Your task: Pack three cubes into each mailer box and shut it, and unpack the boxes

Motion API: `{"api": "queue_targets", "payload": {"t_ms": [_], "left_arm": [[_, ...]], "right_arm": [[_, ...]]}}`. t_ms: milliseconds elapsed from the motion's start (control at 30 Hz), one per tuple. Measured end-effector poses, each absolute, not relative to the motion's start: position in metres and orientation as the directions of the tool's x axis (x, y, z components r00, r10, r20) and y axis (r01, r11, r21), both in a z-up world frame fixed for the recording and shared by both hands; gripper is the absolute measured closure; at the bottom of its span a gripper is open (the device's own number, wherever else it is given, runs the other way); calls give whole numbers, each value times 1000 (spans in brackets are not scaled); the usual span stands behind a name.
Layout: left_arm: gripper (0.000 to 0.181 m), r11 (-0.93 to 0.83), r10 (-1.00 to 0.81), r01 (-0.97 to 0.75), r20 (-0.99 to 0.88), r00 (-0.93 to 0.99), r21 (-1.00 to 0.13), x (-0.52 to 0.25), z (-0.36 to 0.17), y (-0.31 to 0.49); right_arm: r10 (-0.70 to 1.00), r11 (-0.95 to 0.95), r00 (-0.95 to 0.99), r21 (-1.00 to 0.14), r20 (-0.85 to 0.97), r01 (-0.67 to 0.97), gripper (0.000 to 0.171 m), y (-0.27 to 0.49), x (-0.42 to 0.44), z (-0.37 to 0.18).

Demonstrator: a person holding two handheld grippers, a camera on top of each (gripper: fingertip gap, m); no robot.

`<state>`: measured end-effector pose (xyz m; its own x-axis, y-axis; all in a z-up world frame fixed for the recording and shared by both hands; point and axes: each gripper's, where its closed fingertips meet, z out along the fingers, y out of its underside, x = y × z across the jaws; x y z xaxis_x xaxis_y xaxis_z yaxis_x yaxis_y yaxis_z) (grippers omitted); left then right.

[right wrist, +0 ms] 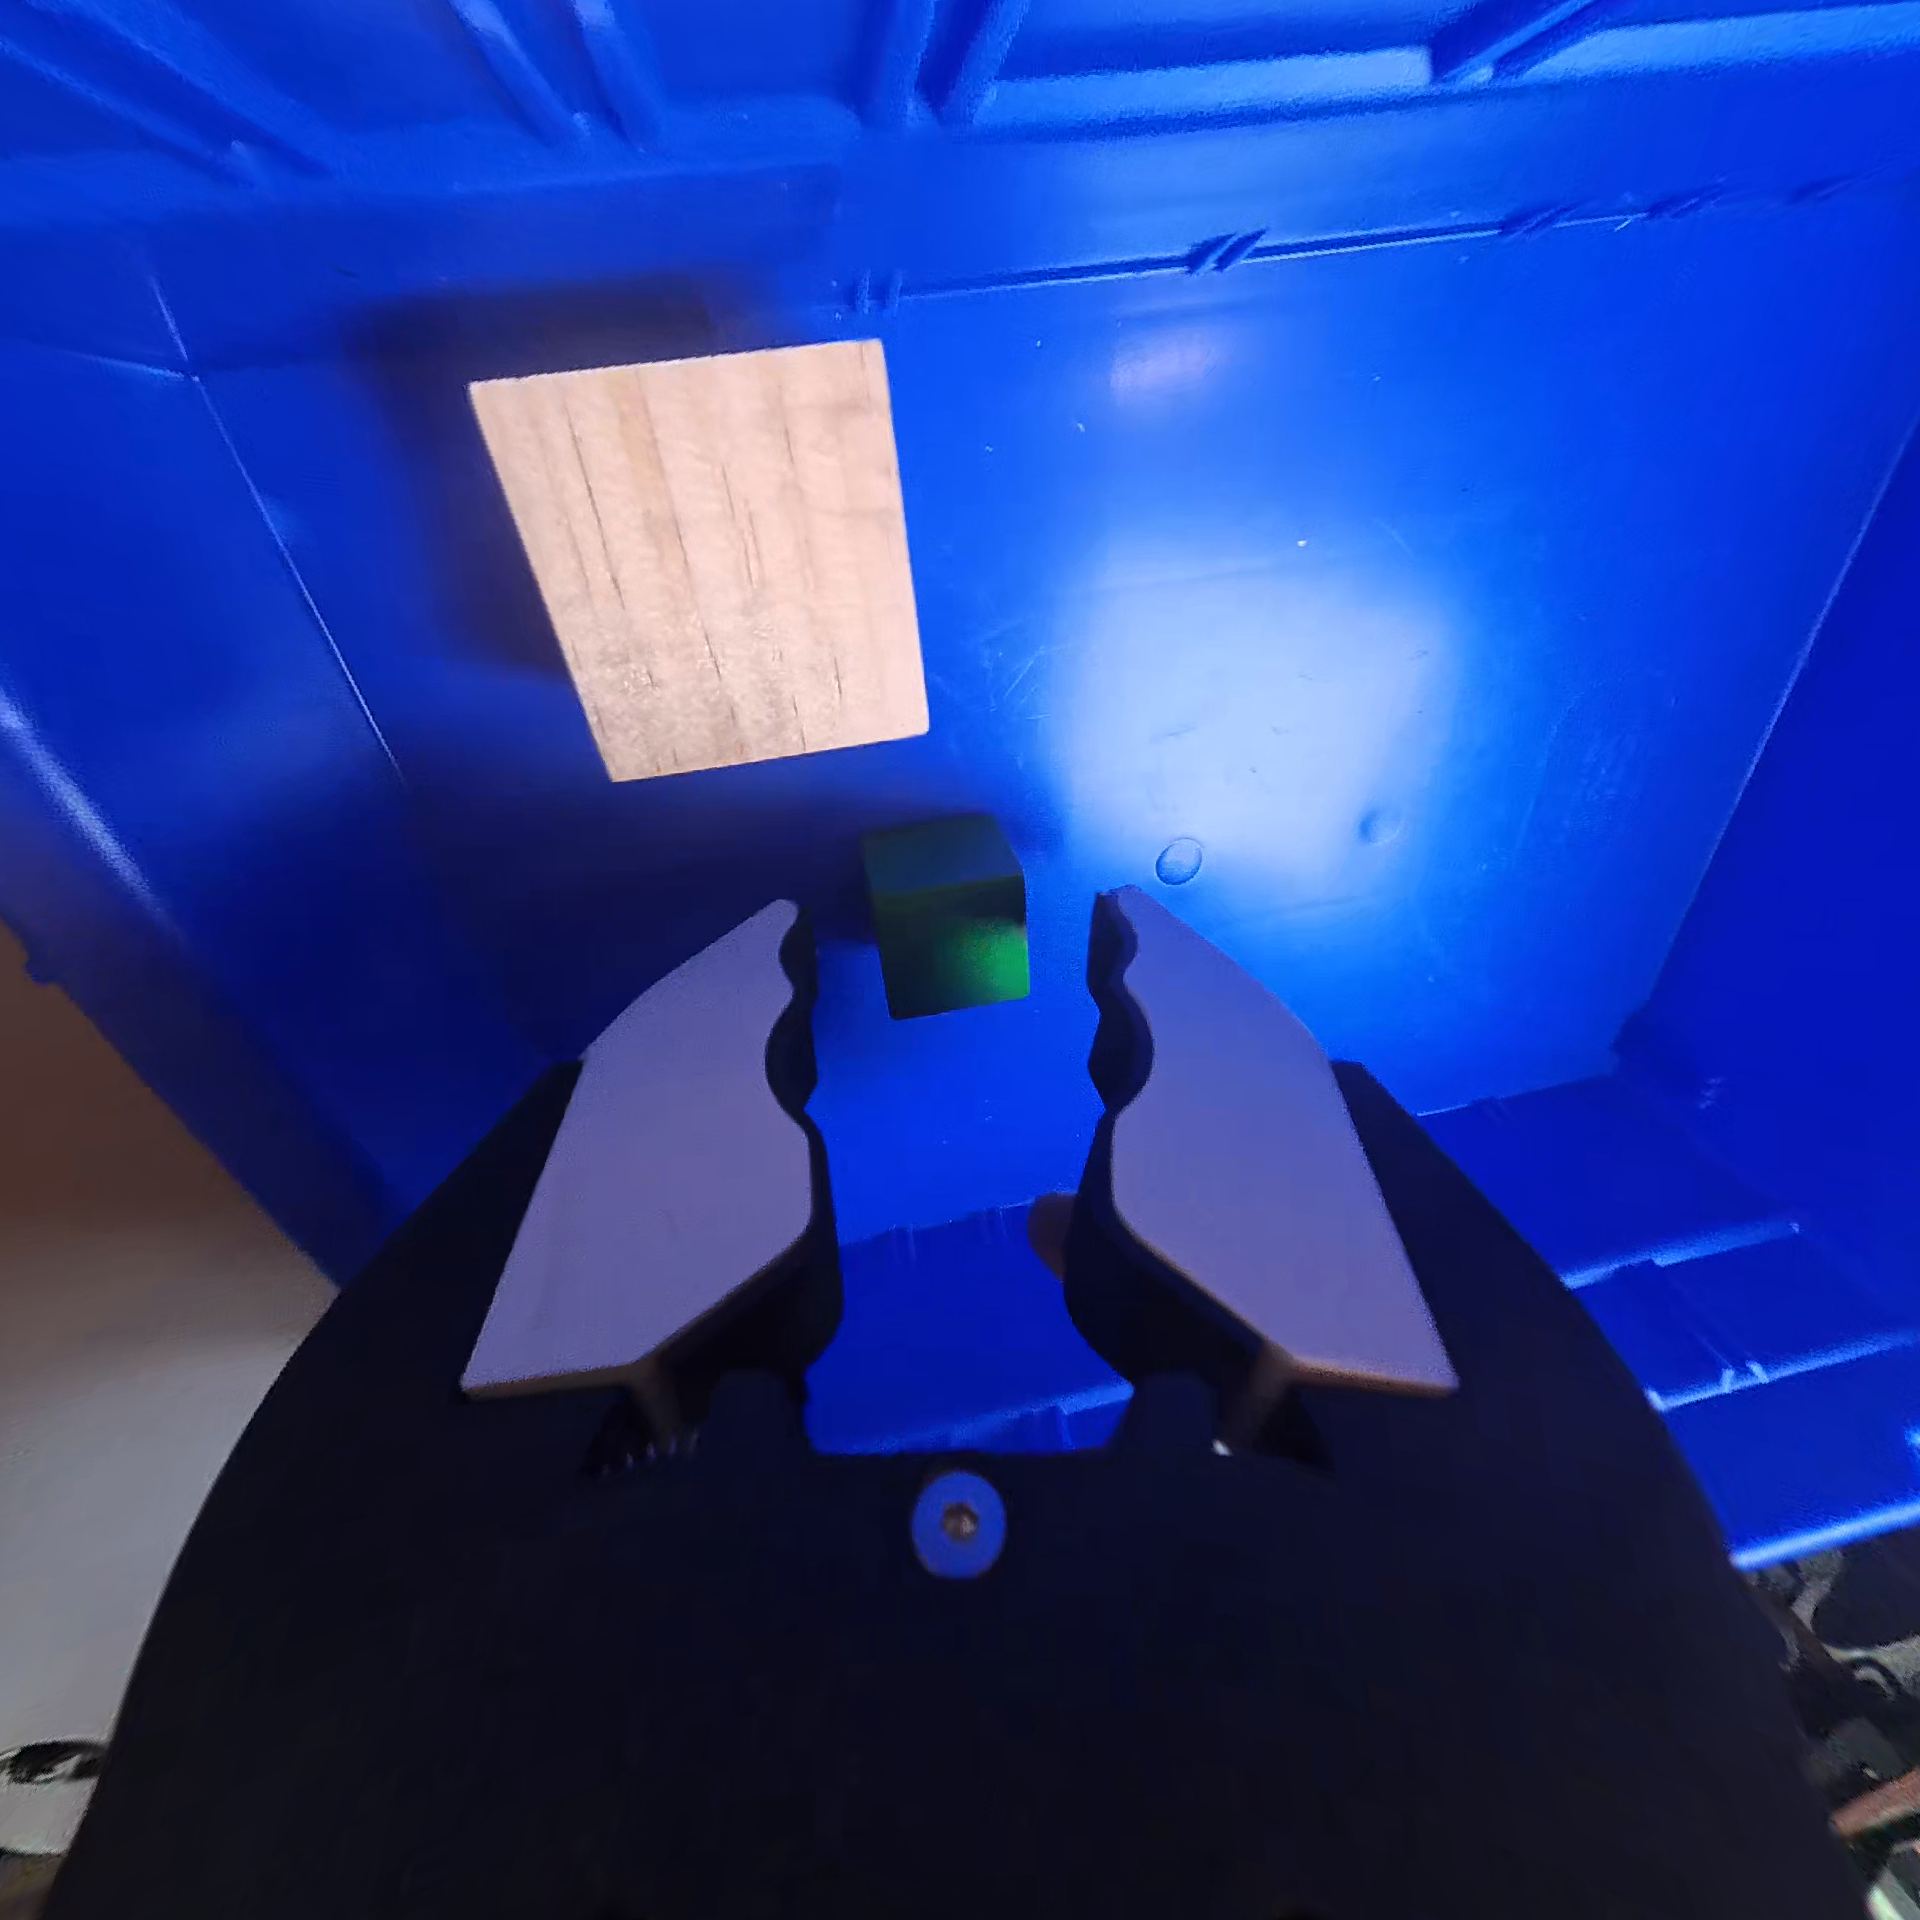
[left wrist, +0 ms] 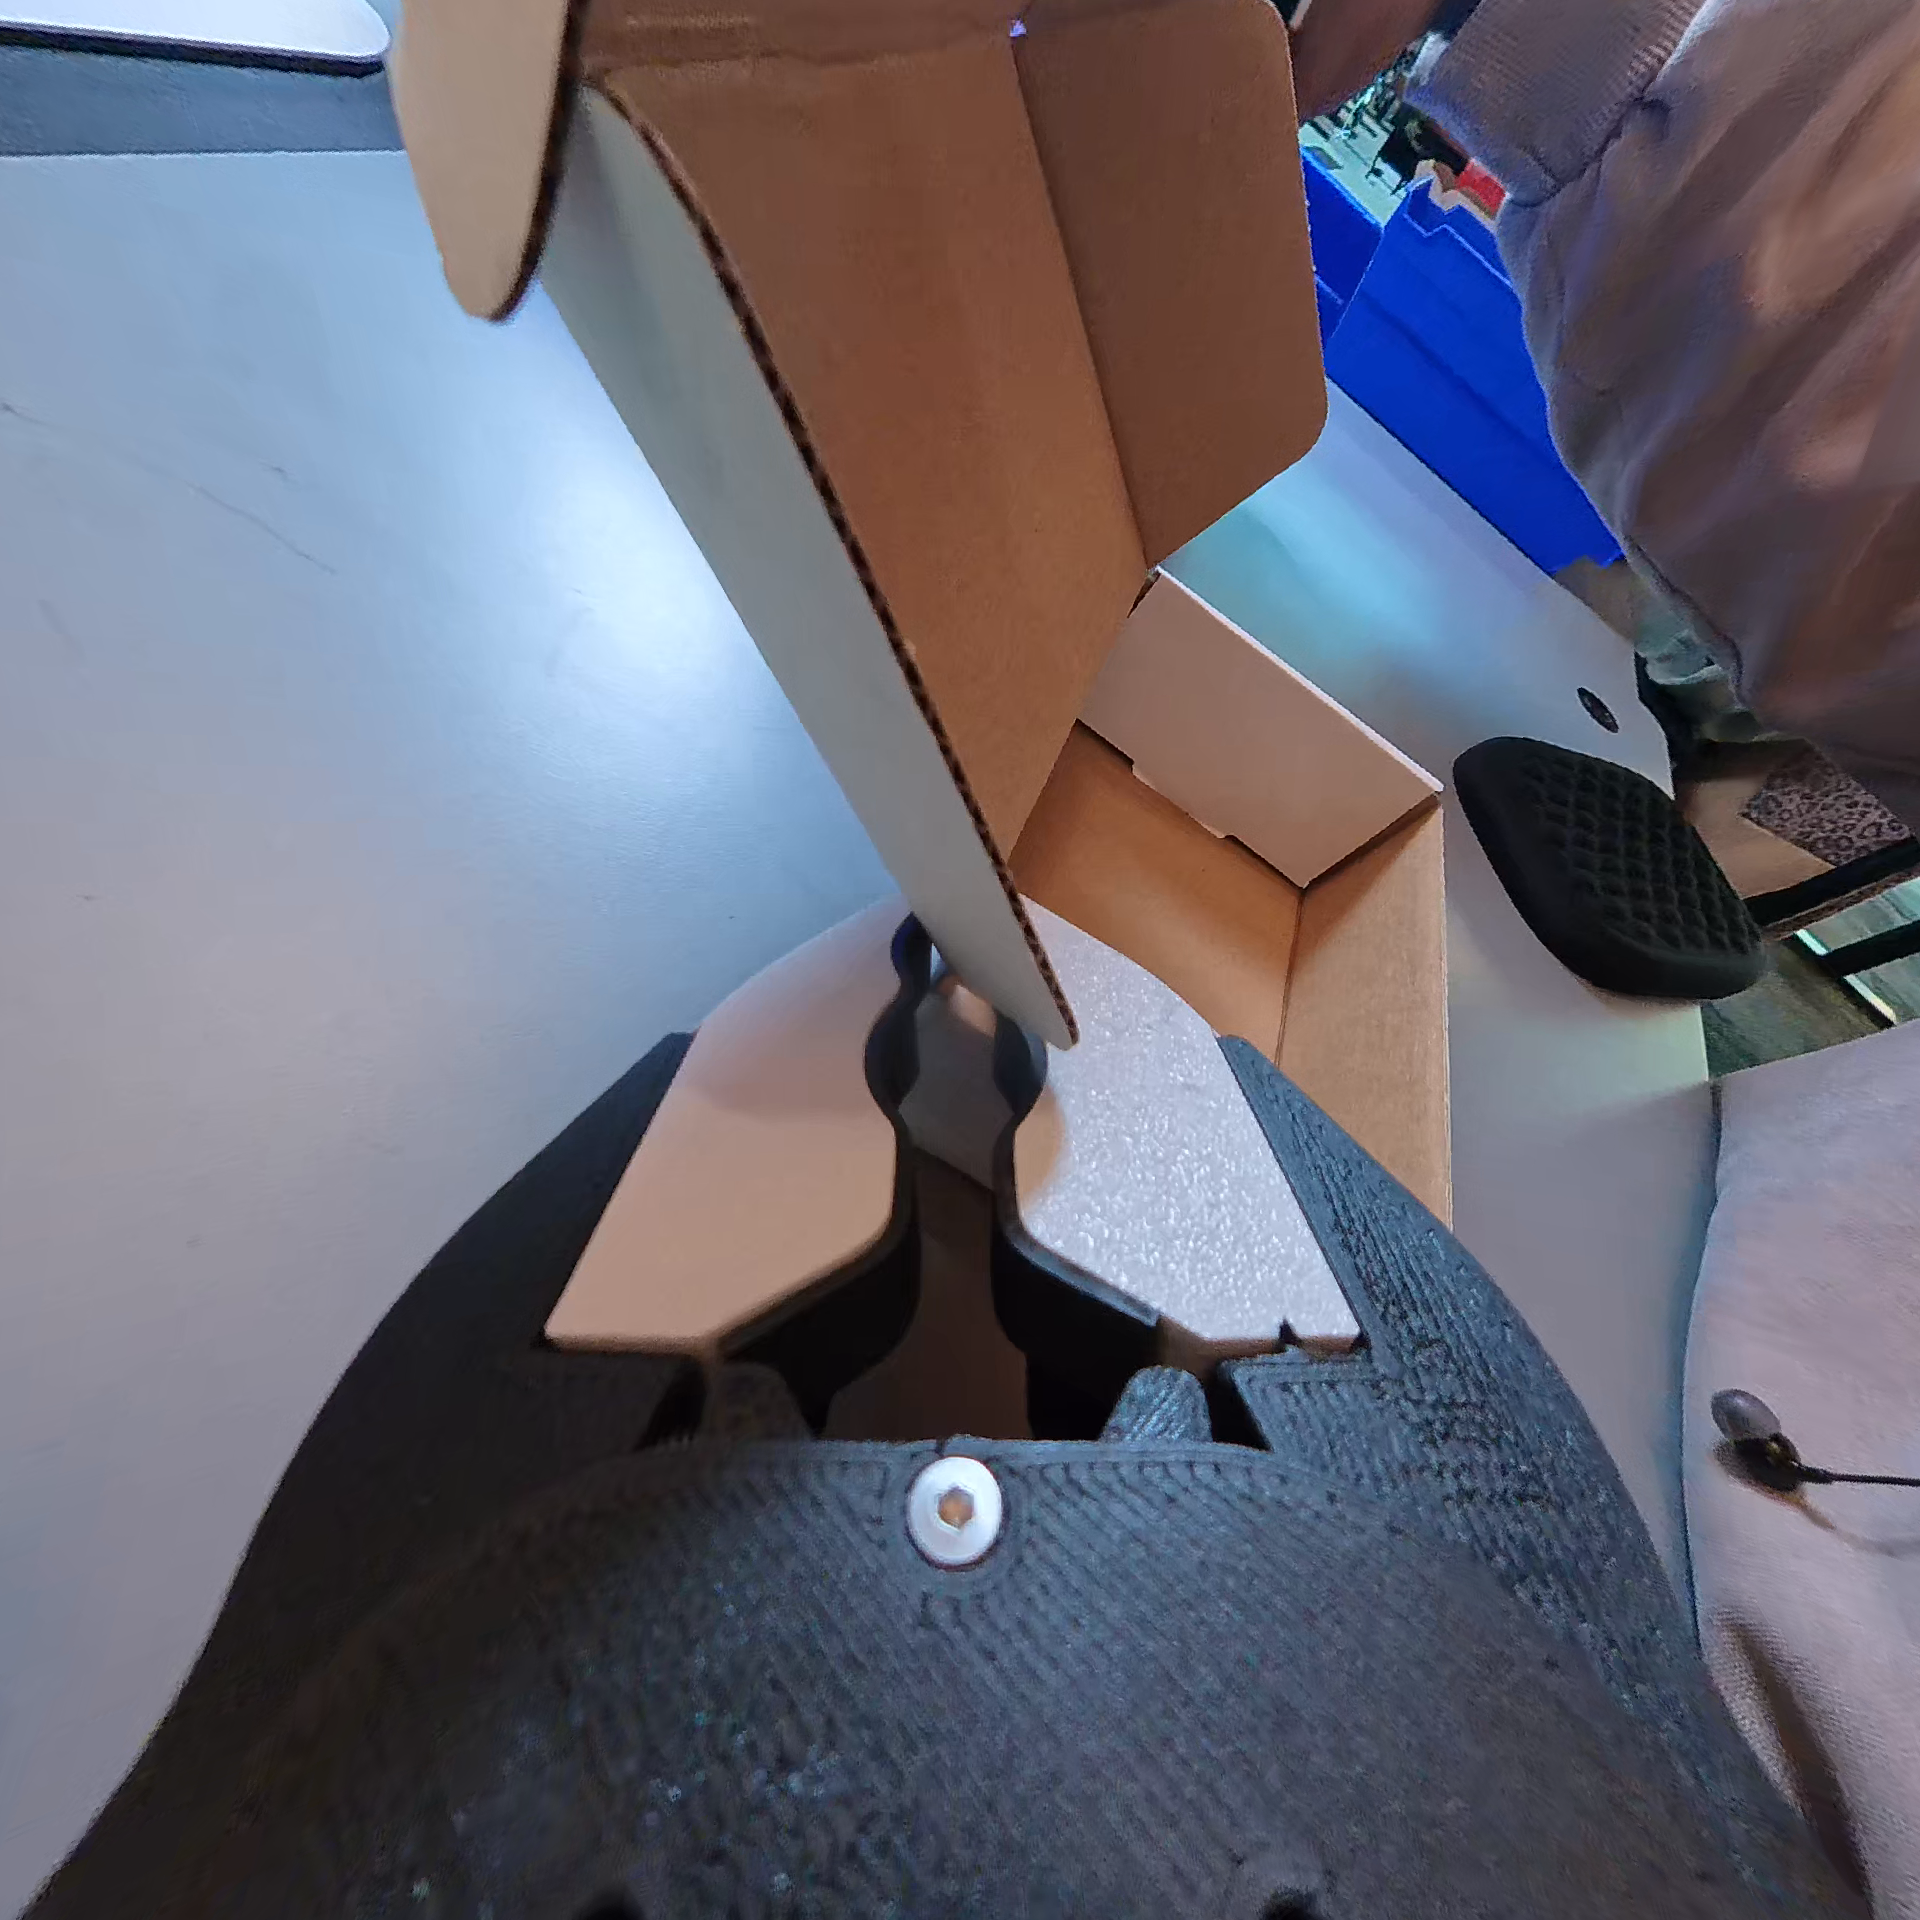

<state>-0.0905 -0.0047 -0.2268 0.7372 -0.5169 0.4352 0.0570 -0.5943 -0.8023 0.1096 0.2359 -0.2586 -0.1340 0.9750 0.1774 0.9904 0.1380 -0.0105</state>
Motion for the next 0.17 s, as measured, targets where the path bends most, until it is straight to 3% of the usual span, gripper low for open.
{"api": "queue_targets", "payload": {"t_ms": [33,167], "left_arm": [[172,-595,-515,60,437,738,-802,-91,-227,-4],[172,-603,-506,77,455,733,-794,-92,-227,-3]], "right_arm": [[971,140,-129,-40,201,989,119,237,106,-251],[952,184,-95,-297,291,937,118,218,70,-183]]}}
